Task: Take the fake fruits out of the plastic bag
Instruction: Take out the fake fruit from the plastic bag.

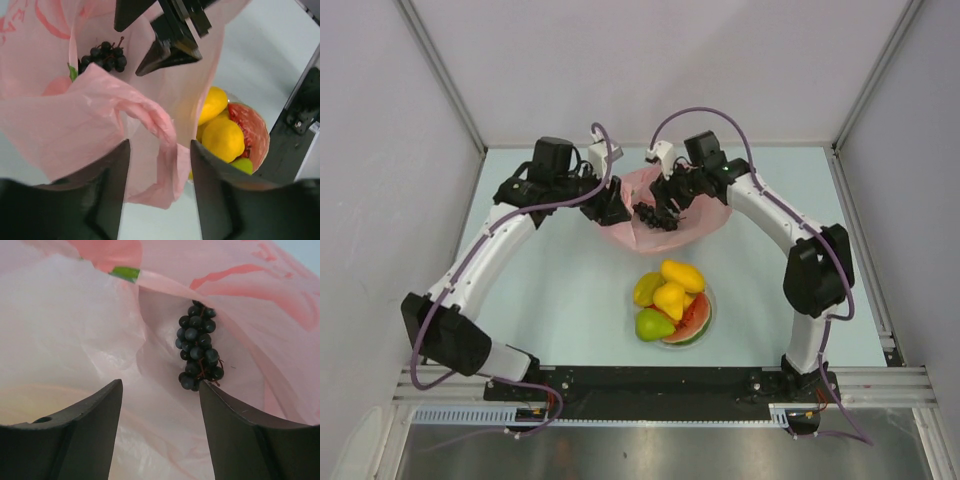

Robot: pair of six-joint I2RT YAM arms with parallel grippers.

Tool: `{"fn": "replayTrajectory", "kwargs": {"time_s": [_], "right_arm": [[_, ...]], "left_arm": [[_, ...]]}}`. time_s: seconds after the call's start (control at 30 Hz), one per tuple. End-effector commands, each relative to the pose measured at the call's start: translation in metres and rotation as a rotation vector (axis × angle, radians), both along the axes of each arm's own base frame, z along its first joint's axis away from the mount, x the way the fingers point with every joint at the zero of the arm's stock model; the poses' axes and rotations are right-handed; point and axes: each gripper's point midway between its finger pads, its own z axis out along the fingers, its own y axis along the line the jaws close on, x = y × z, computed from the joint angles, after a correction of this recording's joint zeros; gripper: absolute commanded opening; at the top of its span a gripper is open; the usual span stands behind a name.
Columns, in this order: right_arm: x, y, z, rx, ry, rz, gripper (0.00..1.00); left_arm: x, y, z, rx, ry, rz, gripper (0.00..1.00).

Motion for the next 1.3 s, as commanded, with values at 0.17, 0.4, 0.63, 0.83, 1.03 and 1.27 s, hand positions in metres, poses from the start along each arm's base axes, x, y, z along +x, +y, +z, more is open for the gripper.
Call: {"fn": "replayTrajectory", "kwargs": {"time_s": [0.17, 0.4, 0.63, 0.83, 1.03, 1.27], "right_arm": [[0.034, 0.013, -0.060, -0.163, -0.113, 0.121, 0.69], [0.055, 0.019, -0.107, -0.259, -0.160, 0.090, 0.74], [0.067, 0.026, -0.128, -0.316, -0.300, 0.065, 0.68], [0.065, 0.029, -0.116, -0.270, -0.295, 0.058, 0.31], [0.042, 0.023, -0.056, -0.172, -0.295, 0.044, 0.21], [-0.007, 0.009, 0.025, -0.084, -0.314, 0.091, 0.18]], "left_arm": [[0.009, 0.006, -0.011, 0.064, -0.080, 0.000, 0.00], [-0.002, 0.018, -0.029, 0.115, -0.071, 0.002, 0.00], [-0.004, 0.017, -0.039, 0.124, -0.042, -0.006, 0.00], [0.001, 0.021, -0.039, 0.104, -0.009, 0.041, 0.00], [0.008, 0.015, -0.028, -0.001, 0.043, 0.098, 0.00], [0.011, 0.008, -0.021, -0.043, 0.033, 0.085, 0.00]]}}
